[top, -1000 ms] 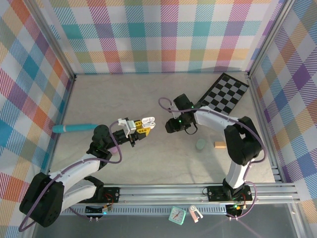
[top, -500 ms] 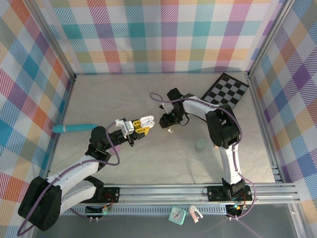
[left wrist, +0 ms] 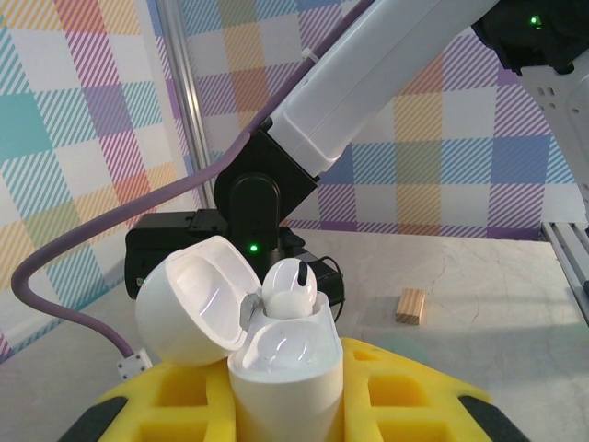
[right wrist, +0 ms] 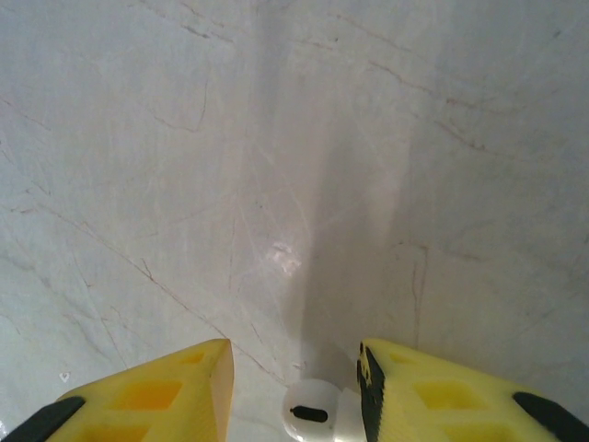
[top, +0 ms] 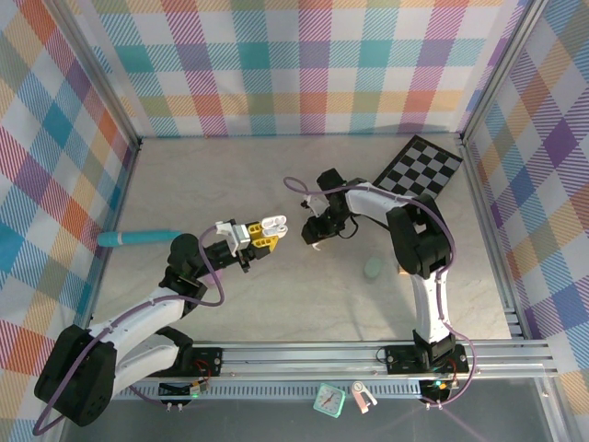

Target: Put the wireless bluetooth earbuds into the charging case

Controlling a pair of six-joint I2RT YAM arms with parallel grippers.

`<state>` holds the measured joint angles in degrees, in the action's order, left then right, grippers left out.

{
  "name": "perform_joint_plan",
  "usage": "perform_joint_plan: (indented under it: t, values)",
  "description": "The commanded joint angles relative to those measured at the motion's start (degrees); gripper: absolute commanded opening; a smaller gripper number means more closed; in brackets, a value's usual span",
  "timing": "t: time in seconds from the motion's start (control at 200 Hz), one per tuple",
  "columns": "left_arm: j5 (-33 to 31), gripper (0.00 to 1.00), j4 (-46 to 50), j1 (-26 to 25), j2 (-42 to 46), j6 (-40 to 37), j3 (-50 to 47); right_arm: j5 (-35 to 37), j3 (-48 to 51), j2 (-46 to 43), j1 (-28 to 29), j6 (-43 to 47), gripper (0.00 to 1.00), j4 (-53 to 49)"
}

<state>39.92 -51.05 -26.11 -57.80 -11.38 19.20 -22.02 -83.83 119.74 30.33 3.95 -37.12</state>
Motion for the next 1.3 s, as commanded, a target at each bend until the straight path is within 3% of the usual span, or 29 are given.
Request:
perform_joint_plan:
  t: [0.0,0.345,0.81,0.995,1.295]
  values:
    - [1.12,0.14,-2.00,-0.26,-0.10,-0.05,0.14,-1.26,2.34,-1.89,0.07,1.22,0.42,-3.34]
    - [1.21,0.14,-2.46,-0.27,-0.86,-0.15,0.46,-2.19,3.81,-3.06,0.08,3.00,0.37,-3.09]
    - [1.01,0.14,-2.30,-0.26,-1.67,-0.53,0.66,0.22,4.57,-4.18,0.06,2.12,0.25,-1.22]
    - [-0.23,0.14,-1.46,-0.26,-2.04,-0.71,0.76,4.79,7.40,-8.82,0.09,-1.11,0.22,2.36]
    - [-1.54,0.14,0.82,-0.31,-3.55,-0.57,1.88,13.63,15.43,-23.40,0.14,-2.09,0.22,10.64]
